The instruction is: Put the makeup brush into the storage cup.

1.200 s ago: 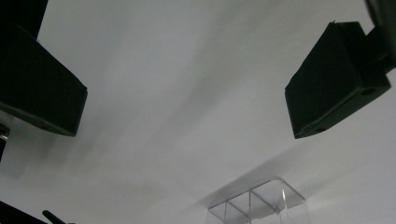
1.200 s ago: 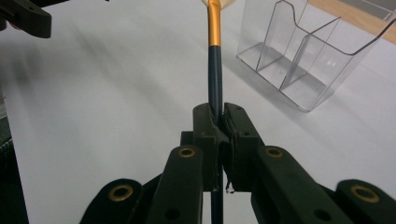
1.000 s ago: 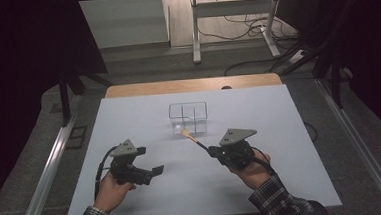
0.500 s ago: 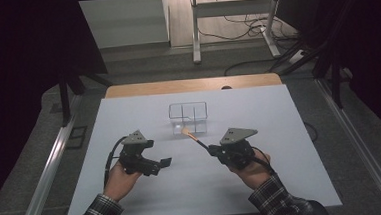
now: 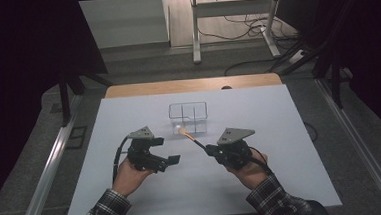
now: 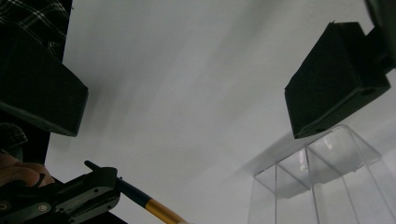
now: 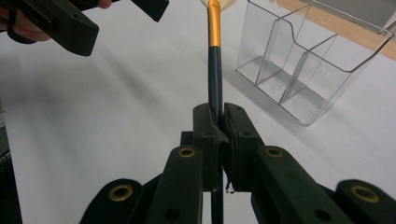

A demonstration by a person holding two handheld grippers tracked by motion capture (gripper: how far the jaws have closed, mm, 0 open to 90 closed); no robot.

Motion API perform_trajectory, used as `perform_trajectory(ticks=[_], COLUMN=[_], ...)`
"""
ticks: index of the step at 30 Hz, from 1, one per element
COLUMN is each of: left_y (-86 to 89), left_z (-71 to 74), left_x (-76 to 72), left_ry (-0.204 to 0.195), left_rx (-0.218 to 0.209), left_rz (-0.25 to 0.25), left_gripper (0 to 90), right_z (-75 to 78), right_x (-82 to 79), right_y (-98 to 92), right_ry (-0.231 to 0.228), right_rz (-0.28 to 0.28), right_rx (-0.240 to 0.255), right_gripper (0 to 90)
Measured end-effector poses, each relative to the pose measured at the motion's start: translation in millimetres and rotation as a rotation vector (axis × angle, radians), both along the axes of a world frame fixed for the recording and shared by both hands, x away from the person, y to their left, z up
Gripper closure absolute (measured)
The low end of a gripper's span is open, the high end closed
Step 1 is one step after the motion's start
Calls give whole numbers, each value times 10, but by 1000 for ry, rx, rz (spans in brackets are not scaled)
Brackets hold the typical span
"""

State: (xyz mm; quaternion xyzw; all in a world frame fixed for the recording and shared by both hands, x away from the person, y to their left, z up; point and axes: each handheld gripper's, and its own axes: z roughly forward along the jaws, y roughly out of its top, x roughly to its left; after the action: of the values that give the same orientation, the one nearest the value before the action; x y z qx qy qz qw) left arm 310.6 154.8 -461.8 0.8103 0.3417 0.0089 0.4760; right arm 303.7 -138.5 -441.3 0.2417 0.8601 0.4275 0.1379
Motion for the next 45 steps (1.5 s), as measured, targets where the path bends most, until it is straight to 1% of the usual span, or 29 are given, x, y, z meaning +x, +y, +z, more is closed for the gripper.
perform_trajectory(ticks=[2,6,9,11,12,14,19,22,24,27,31,33,34,36,37,38,39,41,42,45], left_y=[-9,-54,-84,-95,-102,-117,-164,-179,-179,-162,-134,-129,-118,-112,-102,-102,-92,-79,-79,-51], left_z=[0,-5,-13,-25,-31,-42,-60,-60,-59,-64,-77,-81,-91,-96,-106,-106,-117,-129,-129,-159], left_x=[6,28,39,51,55,65,75,81,84,90,98,100,105,108,112,112,117,122,122,131], left_ry=[0,11,15,27,34,41,57,70,79,101,136,141,157,163,173,173,185,197,197,232], left_rx=[0,-25,-32,-52,-60,-63,-79,-101,-115,-152,-199,-205,-224,-233,-244,-244,-256,-269,-269,-314], left_rz=[-3,-23,-31,-39,-37,-40,-59,-65,-65,-66,-73,-74,-73,-75,-74,-74,-74,-72,-72,-66], left_gripper=[1,1,1,5,8,20,49,79,115,195,326,372,400,443,469,489,509,546,565,629], right_z=[-2,-6,-10,-15,-19,-25,-46,-60,-68,-75,-82,-86,-88,-89,-93,-93,-94,-98,-98,-114], right_x=[-1,-5,-15,-20,-25,-36,-69,-86,-94,-108,-116,-119,-119,-120,-123,-124,-124,-122,-122,-117], right_y=[11,37,63,85,98,124,196,233,253,270,282,287,289,292,297,299,300,302,302,314], right_ry=[0,-2,-4,-8,-7,-7,-12,-13,-16,-16,-20,-21,-23,-22,-21,-19,-19,-18,-18,-11], right_rz=[3,9,17,23,25,32,52,63,70,75,77,78,81,81,81,81,80,81,81,88], right_rx=[1,1,3,2,4,2,2,0,-2,-2,0,1,1,0,1,2,1,3,3,-2], right_gripper=[845,845,845,845,845,845,845,844,845,845,844,844,844,844,844,844,844,844,844,843])
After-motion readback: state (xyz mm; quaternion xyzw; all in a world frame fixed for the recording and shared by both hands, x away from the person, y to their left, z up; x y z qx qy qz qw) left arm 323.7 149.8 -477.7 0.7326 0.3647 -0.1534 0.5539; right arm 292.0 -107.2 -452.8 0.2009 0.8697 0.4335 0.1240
